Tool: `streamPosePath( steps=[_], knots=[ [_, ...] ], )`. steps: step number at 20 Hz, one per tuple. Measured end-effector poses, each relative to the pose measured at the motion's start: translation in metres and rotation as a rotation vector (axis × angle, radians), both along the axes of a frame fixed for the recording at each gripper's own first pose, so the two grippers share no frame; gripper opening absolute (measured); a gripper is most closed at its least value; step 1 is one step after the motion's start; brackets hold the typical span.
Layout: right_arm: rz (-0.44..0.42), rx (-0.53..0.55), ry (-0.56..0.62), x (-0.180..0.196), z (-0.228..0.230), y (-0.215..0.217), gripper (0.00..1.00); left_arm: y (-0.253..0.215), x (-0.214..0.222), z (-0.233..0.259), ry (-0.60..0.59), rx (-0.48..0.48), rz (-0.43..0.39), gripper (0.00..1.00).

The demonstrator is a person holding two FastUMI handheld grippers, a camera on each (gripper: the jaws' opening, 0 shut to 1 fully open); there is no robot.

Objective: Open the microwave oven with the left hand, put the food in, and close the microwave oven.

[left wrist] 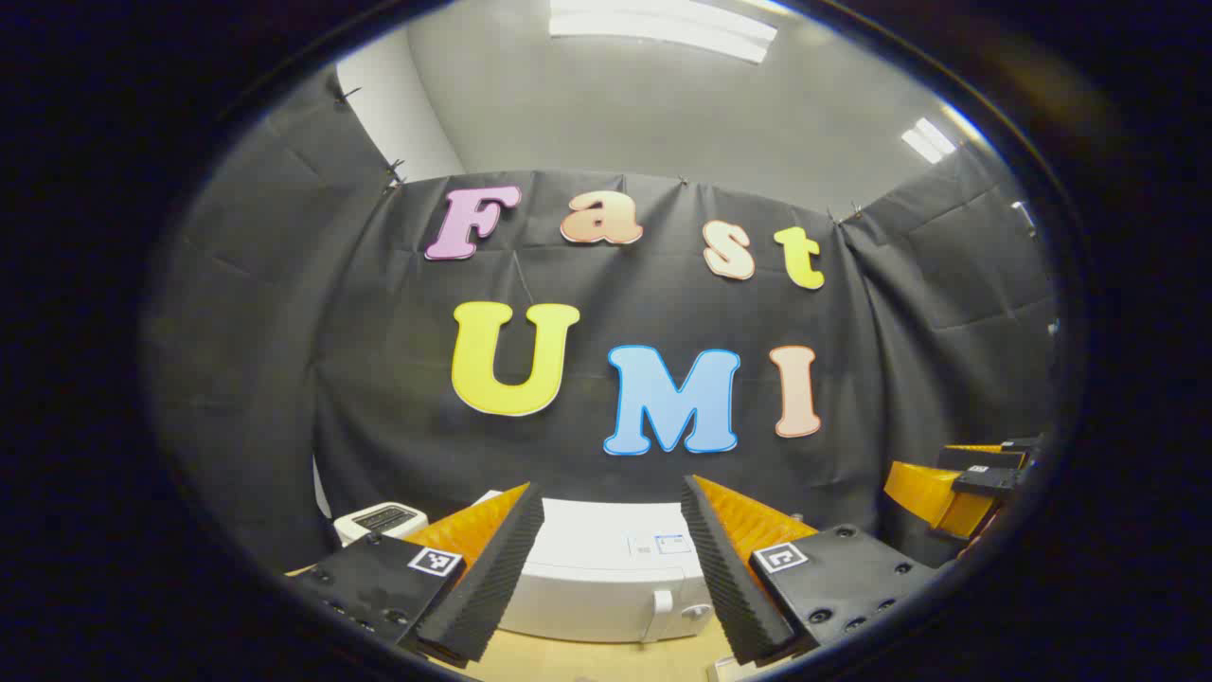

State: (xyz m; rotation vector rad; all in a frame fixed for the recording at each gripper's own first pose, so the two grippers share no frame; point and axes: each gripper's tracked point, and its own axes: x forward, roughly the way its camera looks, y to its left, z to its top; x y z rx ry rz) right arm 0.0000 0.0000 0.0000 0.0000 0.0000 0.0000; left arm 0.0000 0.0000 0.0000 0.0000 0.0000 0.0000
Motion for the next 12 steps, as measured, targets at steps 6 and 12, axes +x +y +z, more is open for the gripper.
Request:
streamPosePath(
  steps=[6, 12],
  knots=[
    [0.016, 0.057, 0.022, -0.004, -0.018, 0.004, 0.97, -0.001, -0.013, -0.002, -0.011, 0.001, -0.033, 0.96],
    [0.036, 0.016, 0.016, 0.001, -0.015, 0.007, 0.97, -0.011, -0.008, -0.005, -0.027, 0.009, -0.035, 0.97]
  ],
)
